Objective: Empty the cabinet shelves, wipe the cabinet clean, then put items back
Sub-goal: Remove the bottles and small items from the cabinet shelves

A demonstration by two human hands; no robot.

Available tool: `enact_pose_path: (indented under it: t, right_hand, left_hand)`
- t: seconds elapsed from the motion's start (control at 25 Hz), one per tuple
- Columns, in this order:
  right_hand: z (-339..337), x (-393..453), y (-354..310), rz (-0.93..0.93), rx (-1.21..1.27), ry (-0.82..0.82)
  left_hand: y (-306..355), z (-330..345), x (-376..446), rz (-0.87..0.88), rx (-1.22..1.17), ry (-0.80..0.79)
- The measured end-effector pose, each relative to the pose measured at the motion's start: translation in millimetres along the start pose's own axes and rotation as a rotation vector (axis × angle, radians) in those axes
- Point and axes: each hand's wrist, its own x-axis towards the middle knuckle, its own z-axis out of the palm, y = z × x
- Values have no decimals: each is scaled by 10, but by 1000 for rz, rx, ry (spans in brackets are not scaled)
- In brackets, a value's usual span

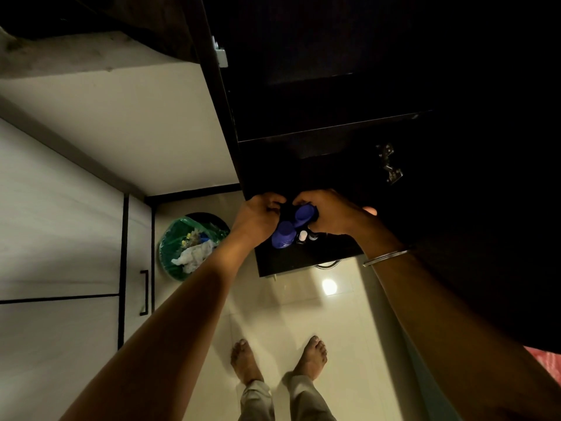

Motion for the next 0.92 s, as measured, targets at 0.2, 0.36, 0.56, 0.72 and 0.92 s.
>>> enact_pose_path:
  t: [0.2, 0.36, 0.56, 0.72, 0.92]
  right_hand:
    - [-30, -16, 16, 63, 15, 12]
    - [-75, -42, -12, 107, 8, 75]
    - [-156, -171, -124, 150, -112, 280]
    - [-206, -368, -157, 121, -326, 408]
    - [-222, -735, -235, 175, -378, 312]
  left_hand:
    - [12, -35, -37, 9, -3, 28]
    - [112, -57, -132, 46, 24, 84]
    - [223, -89, -275, 155, 84, 236]
    - [361, -96, -561, 257, 210, 375]
    - [492, -99, -1040, 298, 319, 396]
